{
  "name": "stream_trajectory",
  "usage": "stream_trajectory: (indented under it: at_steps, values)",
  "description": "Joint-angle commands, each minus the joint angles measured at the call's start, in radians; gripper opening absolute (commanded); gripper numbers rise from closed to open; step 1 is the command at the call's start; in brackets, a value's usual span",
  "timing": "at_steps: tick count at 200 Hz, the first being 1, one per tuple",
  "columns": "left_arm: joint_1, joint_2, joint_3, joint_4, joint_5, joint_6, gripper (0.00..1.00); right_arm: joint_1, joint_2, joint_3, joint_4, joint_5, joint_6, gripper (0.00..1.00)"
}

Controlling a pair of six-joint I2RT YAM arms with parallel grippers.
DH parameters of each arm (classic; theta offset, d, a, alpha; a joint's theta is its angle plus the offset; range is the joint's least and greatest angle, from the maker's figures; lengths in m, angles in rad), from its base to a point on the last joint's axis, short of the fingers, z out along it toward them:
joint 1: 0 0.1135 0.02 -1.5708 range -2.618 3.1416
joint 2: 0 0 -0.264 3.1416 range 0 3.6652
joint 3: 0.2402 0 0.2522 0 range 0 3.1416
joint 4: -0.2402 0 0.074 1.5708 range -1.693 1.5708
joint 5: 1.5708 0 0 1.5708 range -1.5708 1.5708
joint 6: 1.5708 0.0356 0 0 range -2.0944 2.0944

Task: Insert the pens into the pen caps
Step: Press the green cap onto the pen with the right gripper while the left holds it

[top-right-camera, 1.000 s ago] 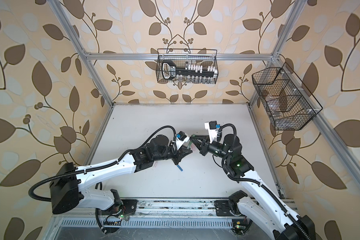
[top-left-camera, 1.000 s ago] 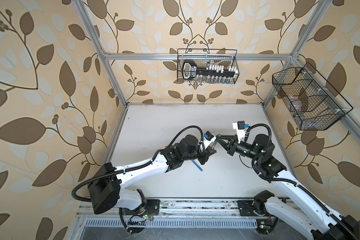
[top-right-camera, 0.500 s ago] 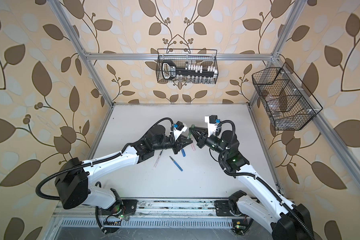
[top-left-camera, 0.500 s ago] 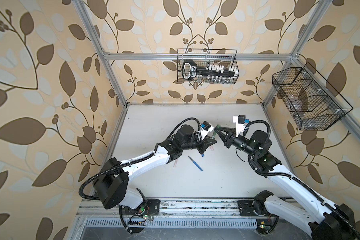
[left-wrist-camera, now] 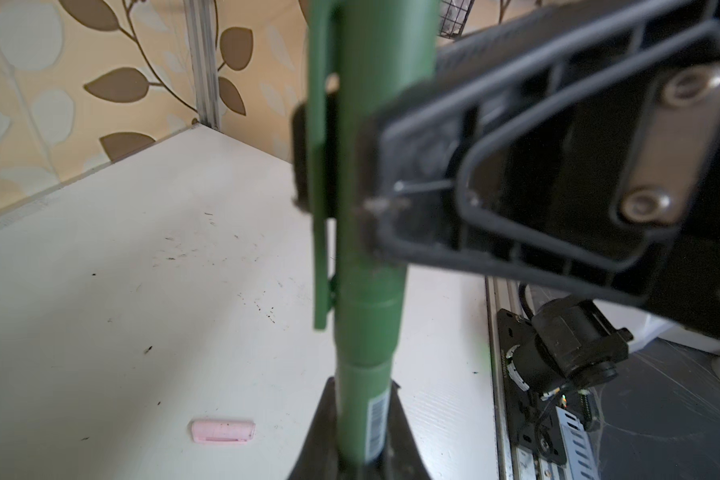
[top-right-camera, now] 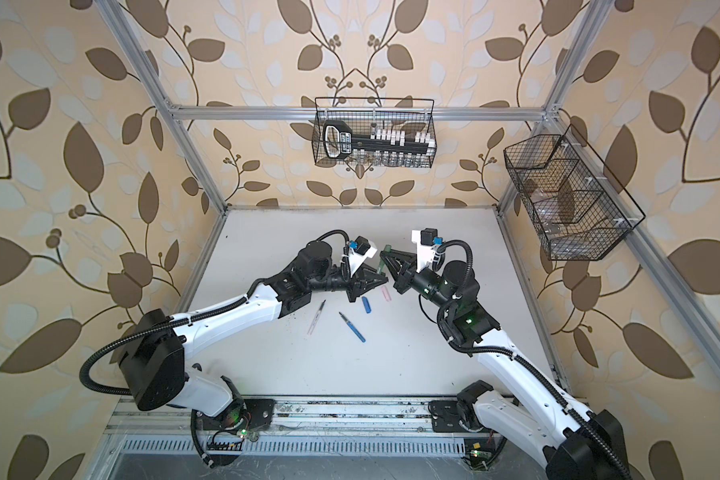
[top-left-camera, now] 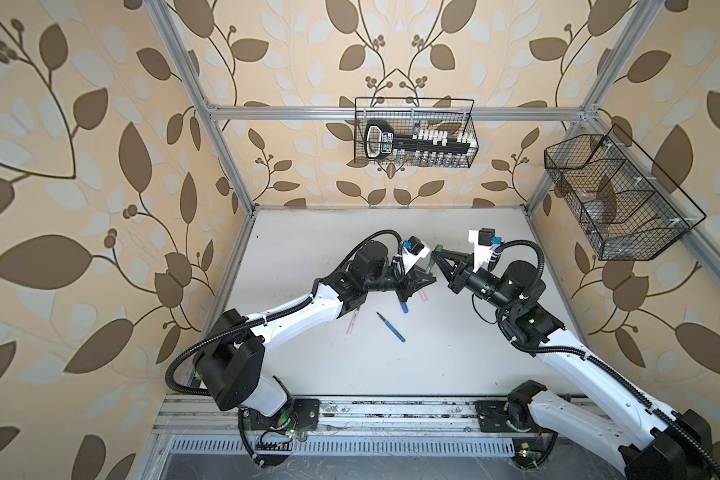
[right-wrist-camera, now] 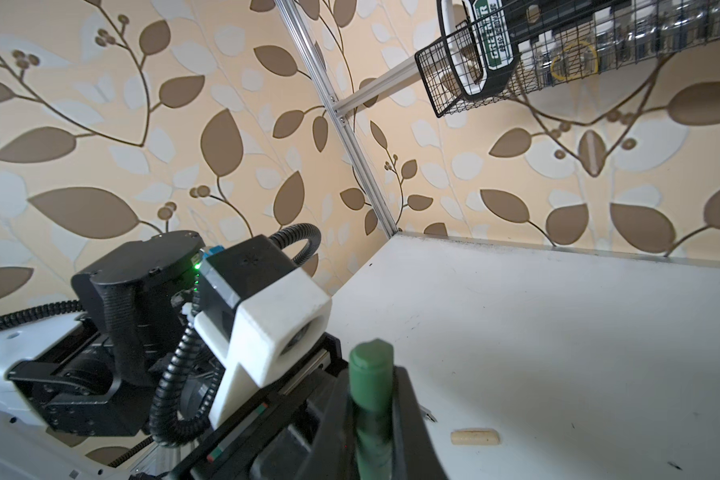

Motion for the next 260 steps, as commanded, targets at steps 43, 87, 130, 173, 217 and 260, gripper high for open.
stream_trajectory:
  at_steps: [43, 87, 130, 173, 217, 260]
  values:
    - [0.06, 0.041, -0.024, 0.257, -0.082, -0.184, 0.0, -0.055, -0.133, 0.059, -0.364, -0.249, -0.055, 0.46]
    - [-0.004, 0.016, -0.072, 0.207, -0.09, -0.183, 0.0, -0.105, -0.124, 0.075, -0.353, -0.276, -0.051, 0.58]
    - [-0.058, -0.025, -0.096, 0.182, -0.109, -0.176, 0.0, -0.165, -0.026, 0.136, -0.36, -0.324, -0.067, 0.61]
    - [-0.08, -0.063, -0.107, 0.153, -0.129, -0.153, 0.0, -0.187, 0.038, 0.183, -0.387, -0.36, -0.071, 0.6]
    - [-0.089, -0.052, -0.087, 0.123, -0.115, -0.141, 0.0, -0.187, 0.061, 0.183, -0.345, -0.403, -0.041, 0.56]
    - [-0.094, -0.034, -0.076, 0.117, -0.109, -0.139, 0.0, -0.179, 0.086, 0.191, -0.323, -0.413, -0.038, 0.53]
